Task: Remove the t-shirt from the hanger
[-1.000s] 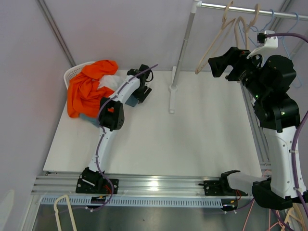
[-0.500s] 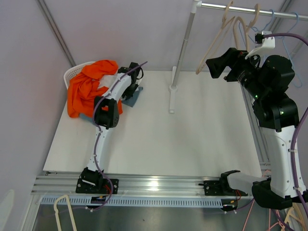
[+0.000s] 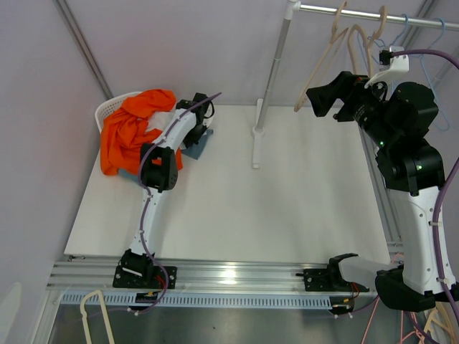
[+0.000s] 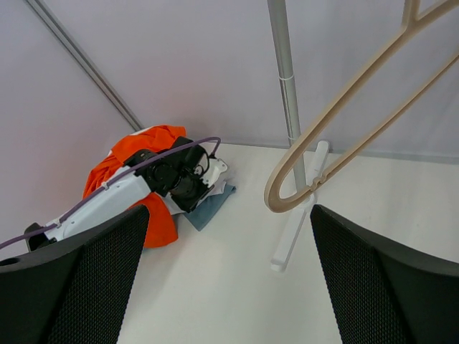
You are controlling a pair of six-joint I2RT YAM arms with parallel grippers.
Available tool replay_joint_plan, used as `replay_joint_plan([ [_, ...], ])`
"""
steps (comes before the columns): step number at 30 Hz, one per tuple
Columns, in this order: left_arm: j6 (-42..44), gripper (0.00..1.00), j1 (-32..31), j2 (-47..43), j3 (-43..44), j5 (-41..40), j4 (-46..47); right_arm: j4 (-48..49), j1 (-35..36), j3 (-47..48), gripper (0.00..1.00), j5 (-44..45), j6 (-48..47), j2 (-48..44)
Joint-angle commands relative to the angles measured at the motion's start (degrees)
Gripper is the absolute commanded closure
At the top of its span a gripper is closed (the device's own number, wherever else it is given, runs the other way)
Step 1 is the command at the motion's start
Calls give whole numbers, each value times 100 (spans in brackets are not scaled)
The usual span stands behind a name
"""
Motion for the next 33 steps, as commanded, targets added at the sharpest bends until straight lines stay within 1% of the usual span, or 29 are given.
replay_joint_plan([
  [1, 49, 99, 10, -89, -3, 25, 60, 192, -13, 43, 1, -78, 38, -60],
  [2, 5, 99, -7, -107, -108, -106, 113, 192, -13, 52, 0, -95, 38, -51],
  [3, -38, 97, -16, -133, -283, -673, 279, 192, -22, 52, 0, -113, 56, -51],
  [4, 13, 65, -34, -159, -372, -949, 367, 201, -22, 43, 1, -131, 64, -42],
  [6, 197, 55, -43, -168, -522, -1179, 386, 228, -22, 34, 0, -175, 91, -42],
  [8, 242, 50, -43, -186, -566, -1241, 394, 228, -22, 26, 1, -184, 91, -33],
  [9, 260, 46, -43, -186, -636, -1302, 438, 228, -22, 26, 1, -192, 91, -25],
  [11, 269, 43, -43, -195, -689, -1321, 465, 236, -22, 43, 1, -210, 100, -16],
  [12, 251, 39, -43, -195, -681, -1347, 456, 228, -22, 52, 1, -219, 91, -16],
  [13, 242, 28, -43, -204, -681, -1399, 500, 228, -22, 52, 1, -219, 91, -16],
  [18, 172, 27, -43, -212, -689, -1496, 570, 228, -22, 43, 1, -236, 82, 11],
  [19, 172, 27, -43, -212, -733, -1549, 710, 228, -31, 43, 0, -236, 73, 2],
  [20, 181, 24, -34, -204, -759, -1819, 833, 236, -22, 43, 1, -236, 82, 2],
  [21, 137, 10, -25, -186, -786, -2057, 999, 236, -22, 43, 1, -245, 73, 11],
  [23, 102, 8, -8, -73, -717, -2409, 1168, 254, -22, 43, 0, -254, 73, 19],
  [24, 15, 9, -8, -11, -507, -2480, 1029, 237, -22, 43, 1, -254, 82, 19],
  [26, 31, 9, -42, 43, -408, -2350, 948, 254, -31, 43, 1, -271, 73, 37],
  [27, 66, 9, -60, -18, -539, -2140, 1061, 263, -31, 26, 0, -271, 99, 37],
  [29, 207, 7, -148, -334, -767, -1981, 1307, 298, -31, 26, 0, -289, 100, 46],
  [30, 346, 2, -174, -457, -1195, -1962, 1483, 289, -39, 34, 1, -298, 108, 46],
  [31, 409, 0, -183, -572, -1321, -2023, 1911, 289, -31, 43, 0, -307, 108, 55],
  [33, 515, 1, -175, -696, -1437, -2094, 2143, 289, -31, 43, 0, -342, 117, 55],
])
